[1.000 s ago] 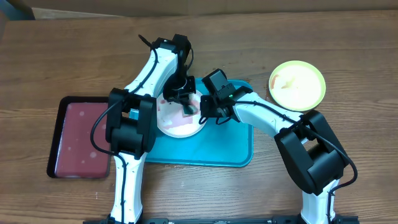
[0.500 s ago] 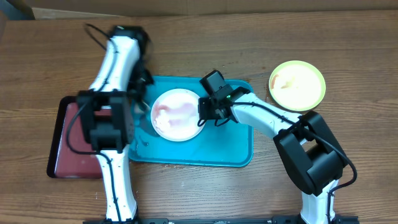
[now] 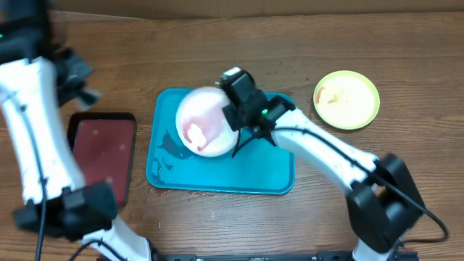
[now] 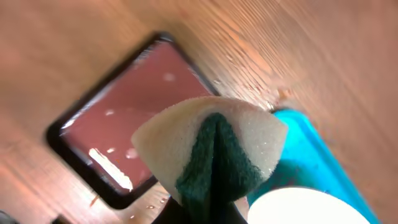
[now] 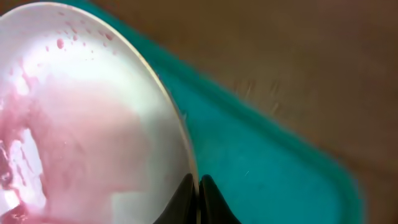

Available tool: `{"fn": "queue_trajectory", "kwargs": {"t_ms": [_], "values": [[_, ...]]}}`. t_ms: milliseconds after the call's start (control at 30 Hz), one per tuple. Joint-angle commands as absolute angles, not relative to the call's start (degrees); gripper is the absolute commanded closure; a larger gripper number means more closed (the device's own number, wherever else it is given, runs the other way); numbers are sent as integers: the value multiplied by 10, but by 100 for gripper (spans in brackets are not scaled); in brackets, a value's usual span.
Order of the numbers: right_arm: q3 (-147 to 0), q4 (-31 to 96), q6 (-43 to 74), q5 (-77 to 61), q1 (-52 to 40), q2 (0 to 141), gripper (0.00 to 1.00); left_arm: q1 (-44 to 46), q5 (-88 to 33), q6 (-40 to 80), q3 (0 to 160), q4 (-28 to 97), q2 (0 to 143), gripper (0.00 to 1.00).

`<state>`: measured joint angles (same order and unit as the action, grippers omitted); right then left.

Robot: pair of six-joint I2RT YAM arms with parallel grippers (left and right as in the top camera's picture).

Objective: Clean dirty plates on tray and stack at the side
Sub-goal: 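Lift the white plate with the right gripper and stack it at right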

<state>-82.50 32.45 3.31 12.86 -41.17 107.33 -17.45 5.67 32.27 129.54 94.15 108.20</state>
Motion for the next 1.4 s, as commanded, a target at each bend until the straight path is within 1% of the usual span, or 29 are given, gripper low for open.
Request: {"fn": "queue_trajectory", "kwargs": {"t_ms": [0, 67, 100, 133, 267, 333, 467, 667, 767, 800, 867, 967, 1067, 1200, 1300, 1367], "values": [[-861, 300, -139, 356, -471, 1016, 96, -234, 21, 334, 1294, 963, 1086, 96], [-861, 270, -229, 444, -501, 1009, 96, -255, 12, 330, 1280, 965, 1086, 96], [-861, 223, -316, 536, -527, 1007, 96, -268, 12, 328, 1265, 963, 1086, 95], [-861, 193, -364, 580, -538, 1007, 96, -272, 12, 328, 1252, 959, 1086, 96], [-861, 84, -516, 672, -569, 1007, 96, -278, 12, 323, 1202, 939, 1086, 96], [-861, 50, -572, 693, -578, 1007, 96, -278, 10, 323, 1180, 925, 1086, 96], [-861, 1, -633, 717, -591, 1007, 96, -278, -1, 321, 1141, 896, 1086, 96], [-861, -4, -634, 726, -595, 1007, 96, -278, -5, 317, 1117, 880, 1086, 96], [-861, -4, -604, 726, -595, 1007, 96, -278, -5, 313, 1117, 880, 1086, 96], [-861, -3, -575, 724, -593, 1007, 96, -278, -5, 313, 1117, 880, 1086, 96], [-861, 13, -503, 714, -586, 1007, 96, -278, -5, 310, 1117, 880, 1086, 96], [-861, 106, -369, 658, -558, 1007, 96, -278, -5, 299, 1117, 881, 1086, 96], [-861, 216, -234, 555, -513, 1007, 96, -278, -5, 294, 1117, 883, 1086, 96], [-861, 307, -53, 412, -420, 1006, 96, -278, -5, 291, 1117, 882, 1086, 96], [-861, 351, 38, 271, -334, 999, 97, -277, -5, 288, 1117, 882, 1086, 96], [-861, 371, 79, 141, -255, 993, 96, -277, -5, 284, 1117, 882, 1086, 96]]}}
